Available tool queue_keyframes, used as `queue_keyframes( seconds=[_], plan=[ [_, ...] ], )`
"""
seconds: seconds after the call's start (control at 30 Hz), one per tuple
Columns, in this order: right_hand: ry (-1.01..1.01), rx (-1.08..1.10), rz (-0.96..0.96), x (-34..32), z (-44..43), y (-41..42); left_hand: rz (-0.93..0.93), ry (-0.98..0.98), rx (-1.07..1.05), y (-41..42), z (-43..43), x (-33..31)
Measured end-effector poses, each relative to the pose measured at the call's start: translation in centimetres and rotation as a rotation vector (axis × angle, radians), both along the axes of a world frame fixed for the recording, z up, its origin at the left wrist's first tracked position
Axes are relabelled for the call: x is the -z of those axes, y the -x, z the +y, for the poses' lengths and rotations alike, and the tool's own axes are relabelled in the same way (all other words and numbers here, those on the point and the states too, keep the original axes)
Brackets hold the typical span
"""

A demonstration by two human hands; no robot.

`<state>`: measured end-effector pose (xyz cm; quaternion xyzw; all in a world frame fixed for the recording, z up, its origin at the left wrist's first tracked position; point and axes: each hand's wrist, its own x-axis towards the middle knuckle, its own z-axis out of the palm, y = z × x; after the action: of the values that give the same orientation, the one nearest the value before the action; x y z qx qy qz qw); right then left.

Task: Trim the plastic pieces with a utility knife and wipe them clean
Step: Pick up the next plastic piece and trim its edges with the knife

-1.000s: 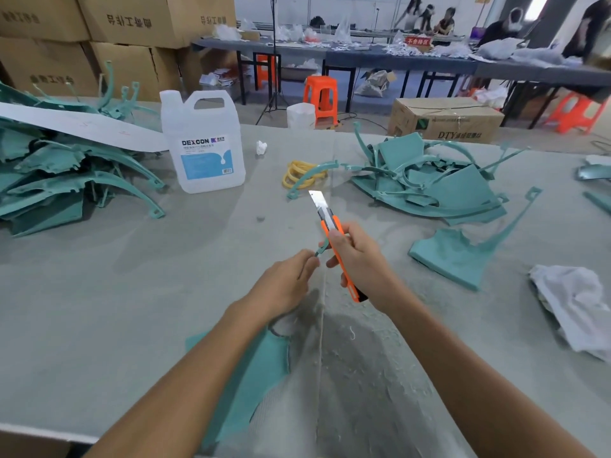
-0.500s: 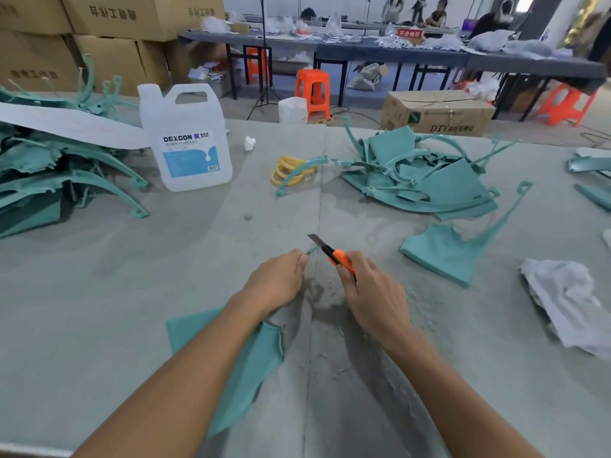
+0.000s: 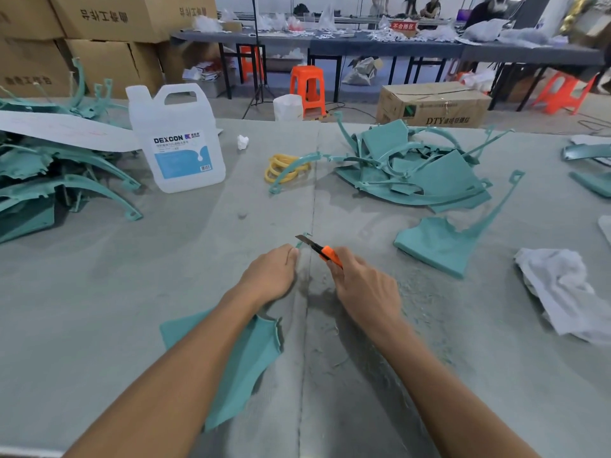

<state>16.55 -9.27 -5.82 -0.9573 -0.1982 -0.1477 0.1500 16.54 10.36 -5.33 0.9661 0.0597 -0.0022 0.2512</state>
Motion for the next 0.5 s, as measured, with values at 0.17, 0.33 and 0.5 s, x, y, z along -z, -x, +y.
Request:
queue_keyframes(
  seconds=[0.17, 0.33, 0.5],
  plan=[
    [-0.156, 0.09, 0.062, -0.2, -0.1, -1.2, -0.008, -0.009, 0.011, 0.1, 0.0, 0.1],
    [-0.167, 0.005, 0.089, -0.5, -1.2, -2.1, -0.004, -0.034, 0.011, 0.1, 0.1, 0.3],
    [-0.147, -0.089, 0.156, -0.3, -0.9, -1.6, -0.006, -0.023, 0.006, 0.1, 0.0, 0.2]
  ],
)
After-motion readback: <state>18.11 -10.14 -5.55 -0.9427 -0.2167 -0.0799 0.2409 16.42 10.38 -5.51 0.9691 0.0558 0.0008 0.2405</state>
